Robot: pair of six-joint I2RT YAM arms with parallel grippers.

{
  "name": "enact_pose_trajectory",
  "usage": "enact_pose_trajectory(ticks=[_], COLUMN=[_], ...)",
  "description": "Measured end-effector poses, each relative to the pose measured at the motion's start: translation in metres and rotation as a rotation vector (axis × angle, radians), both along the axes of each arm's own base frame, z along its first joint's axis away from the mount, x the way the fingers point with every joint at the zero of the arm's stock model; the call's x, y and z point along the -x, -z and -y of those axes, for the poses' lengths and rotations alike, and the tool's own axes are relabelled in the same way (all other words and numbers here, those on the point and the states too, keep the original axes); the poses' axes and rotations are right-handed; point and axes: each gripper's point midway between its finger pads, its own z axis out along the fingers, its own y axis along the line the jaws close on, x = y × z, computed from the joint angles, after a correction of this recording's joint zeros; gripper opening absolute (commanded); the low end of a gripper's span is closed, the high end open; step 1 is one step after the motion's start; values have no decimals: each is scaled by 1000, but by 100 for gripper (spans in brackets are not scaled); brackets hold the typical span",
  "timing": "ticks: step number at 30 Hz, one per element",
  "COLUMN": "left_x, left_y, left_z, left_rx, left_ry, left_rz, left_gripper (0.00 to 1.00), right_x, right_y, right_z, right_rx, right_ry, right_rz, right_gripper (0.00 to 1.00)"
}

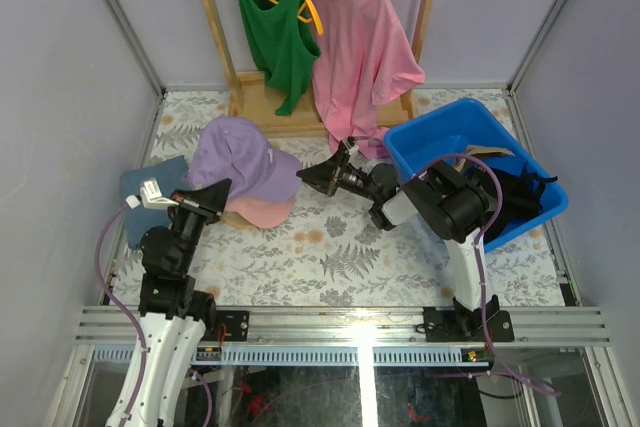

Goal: Stack the hats
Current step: Stack the hat on the hat.

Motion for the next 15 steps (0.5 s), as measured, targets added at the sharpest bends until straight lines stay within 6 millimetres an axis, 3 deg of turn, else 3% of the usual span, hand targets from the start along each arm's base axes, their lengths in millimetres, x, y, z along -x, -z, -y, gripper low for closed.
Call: enact_pose_trajectory(ticks=[15], left_x=[1], left_y=[13], left_z=[6], left_rx=[73], left_ry=[28], left_rz=[-66], left_gripper=[0], right_x=[8], right_y=[23], right_z=[7], right_rx=[48], right_ry=[2], right_rz=[-32], right_gripper=[0])
